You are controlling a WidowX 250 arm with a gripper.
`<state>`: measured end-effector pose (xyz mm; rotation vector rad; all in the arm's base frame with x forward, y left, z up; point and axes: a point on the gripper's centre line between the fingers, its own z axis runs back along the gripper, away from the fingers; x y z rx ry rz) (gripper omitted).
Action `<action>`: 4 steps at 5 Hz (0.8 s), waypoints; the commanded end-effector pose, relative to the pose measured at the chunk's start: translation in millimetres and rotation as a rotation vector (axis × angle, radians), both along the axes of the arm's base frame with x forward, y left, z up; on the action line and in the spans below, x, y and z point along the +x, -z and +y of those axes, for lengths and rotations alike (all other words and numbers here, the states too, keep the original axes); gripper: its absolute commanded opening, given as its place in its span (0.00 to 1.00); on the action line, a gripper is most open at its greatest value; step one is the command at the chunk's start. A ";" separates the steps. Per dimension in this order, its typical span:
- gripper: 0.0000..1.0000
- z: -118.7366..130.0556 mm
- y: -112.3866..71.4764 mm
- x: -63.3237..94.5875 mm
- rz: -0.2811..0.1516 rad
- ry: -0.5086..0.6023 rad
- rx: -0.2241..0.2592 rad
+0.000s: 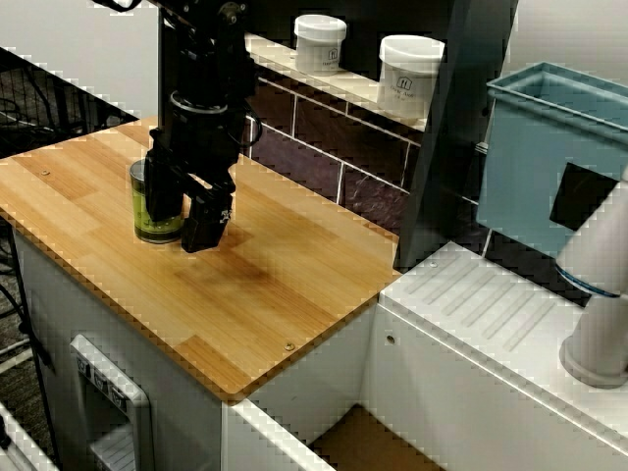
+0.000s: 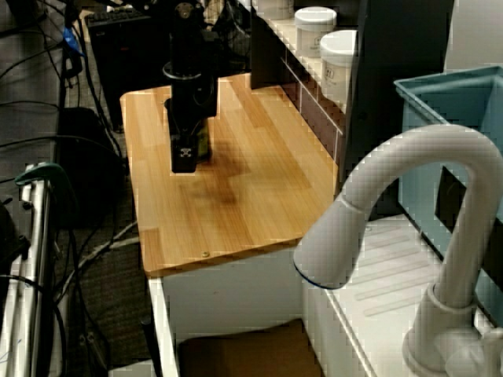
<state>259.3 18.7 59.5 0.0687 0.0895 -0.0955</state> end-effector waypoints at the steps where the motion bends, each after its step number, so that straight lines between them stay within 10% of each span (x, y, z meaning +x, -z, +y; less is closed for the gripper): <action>1: 1.00 11.3 -16.0 7.7 -0.064 -0.017 0.001; 4: 1.00 36.5 -14.0 13.3 -0.084 -0.073 -0.012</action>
